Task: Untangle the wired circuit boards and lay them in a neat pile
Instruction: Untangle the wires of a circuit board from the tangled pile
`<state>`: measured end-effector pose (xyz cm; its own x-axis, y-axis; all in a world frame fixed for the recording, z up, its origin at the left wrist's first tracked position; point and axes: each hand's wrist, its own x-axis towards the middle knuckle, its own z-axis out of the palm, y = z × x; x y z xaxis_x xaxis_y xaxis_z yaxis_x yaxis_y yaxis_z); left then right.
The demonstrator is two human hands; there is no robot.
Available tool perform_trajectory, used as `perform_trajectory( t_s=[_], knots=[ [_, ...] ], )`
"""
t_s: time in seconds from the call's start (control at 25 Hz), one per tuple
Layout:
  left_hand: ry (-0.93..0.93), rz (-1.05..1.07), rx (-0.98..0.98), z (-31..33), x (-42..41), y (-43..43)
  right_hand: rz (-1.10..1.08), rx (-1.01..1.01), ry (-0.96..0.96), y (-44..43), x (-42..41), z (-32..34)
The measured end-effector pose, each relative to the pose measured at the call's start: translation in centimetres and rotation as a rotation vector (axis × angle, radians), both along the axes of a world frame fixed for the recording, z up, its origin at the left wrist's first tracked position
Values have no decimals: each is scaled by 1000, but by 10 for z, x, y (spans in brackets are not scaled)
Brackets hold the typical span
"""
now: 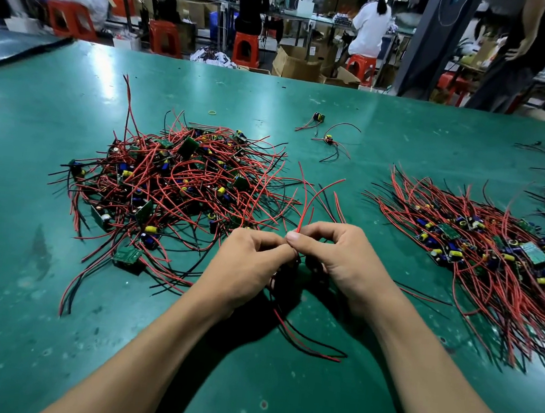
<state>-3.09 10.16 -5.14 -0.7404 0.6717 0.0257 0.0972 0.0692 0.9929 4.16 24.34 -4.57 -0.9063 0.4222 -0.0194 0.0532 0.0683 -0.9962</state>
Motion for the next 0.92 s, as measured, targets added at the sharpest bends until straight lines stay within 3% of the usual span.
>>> perform_trajectory(
  t_s=[0.12,0.36,0.68,0.92],
  knots=[
    [2,-88,-26,4,1,-2,-159,-26,61,2,-4,-3],
    [-39,-148,-49,6,1,-4,-359,-362,242,12,-9,4],
    [-82,-199,-28,9,0,-6,-147,-979,258,12,-4,20],
    [-42,-205,-33,7,1,-4,-139,-1104,199,16,-1,21]
  ],
)
